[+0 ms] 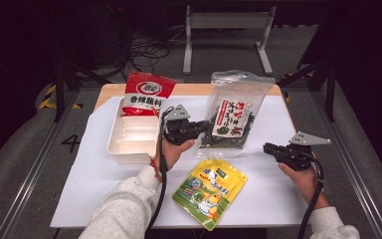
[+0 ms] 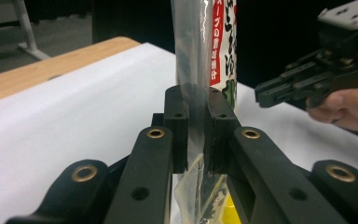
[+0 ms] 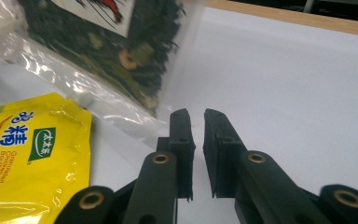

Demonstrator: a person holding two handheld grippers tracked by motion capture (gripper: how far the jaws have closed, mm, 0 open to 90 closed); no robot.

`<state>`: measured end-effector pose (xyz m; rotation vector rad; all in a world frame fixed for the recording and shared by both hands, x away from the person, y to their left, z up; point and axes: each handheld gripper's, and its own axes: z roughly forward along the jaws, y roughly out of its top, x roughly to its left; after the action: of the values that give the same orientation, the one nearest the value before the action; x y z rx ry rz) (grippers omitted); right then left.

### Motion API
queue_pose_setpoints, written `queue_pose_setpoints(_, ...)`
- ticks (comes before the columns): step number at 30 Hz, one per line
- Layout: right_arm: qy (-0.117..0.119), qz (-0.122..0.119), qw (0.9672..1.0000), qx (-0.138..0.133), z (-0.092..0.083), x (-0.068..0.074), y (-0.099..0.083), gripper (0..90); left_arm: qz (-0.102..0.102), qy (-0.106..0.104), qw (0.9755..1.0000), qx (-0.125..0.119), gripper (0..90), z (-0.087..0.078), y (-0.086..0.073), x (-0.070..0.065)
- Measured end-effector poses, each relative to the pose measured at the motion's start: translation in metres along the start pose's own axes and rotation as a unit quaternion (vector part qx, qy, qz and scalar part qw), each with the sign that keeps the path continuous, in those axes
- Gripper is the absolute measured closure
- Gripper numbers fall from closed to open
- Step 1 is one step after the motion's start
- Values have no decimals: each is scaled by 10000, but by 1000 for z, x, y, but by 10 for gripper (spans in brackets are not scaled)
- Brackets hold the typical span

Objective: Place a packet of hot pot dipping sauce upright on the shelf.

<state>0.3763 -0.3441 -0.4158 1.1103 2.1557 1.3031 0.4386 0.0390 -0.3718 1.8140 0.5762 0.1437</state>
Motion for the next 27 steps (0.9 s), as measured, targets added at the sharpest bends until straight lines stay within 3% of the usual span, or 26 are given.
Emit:
queue_pose_setpoints(5, 61, -76, 9999, -26, -3, 8, 3, 799, 197, 93, 9998, -6, 826, -22, 9, -6)
queue_pose_setpoints(12, 108, -311, 9995, -12, -6, 21, 6, 792, 486, 193, 9984, -198, 827, -59, 20, -5)
queue_pose_setpoints(15, 149, -256, 9995, -59, -7, 22, 5, 793, 645, 349, 9971, -211, 827, -76, 24, -1)
queue_pose_setpoints(18, 186, -256, 9995, -51, -8, 23, 5, 792, 662, 459, 9964, -251, 826, -87, 26, 1)
queue_pose_setpoints(19, 192, -254, 9995, -53, -8, 23, 5, 793, 658, 520, 9960, -292, 827, -99, 28, 5)
queue_pose_setpoints(27, 343, -345, 9988, -100, -7, 31, 8, 786, 762, 912, 9920, -435, 828, -144, 29, 21)
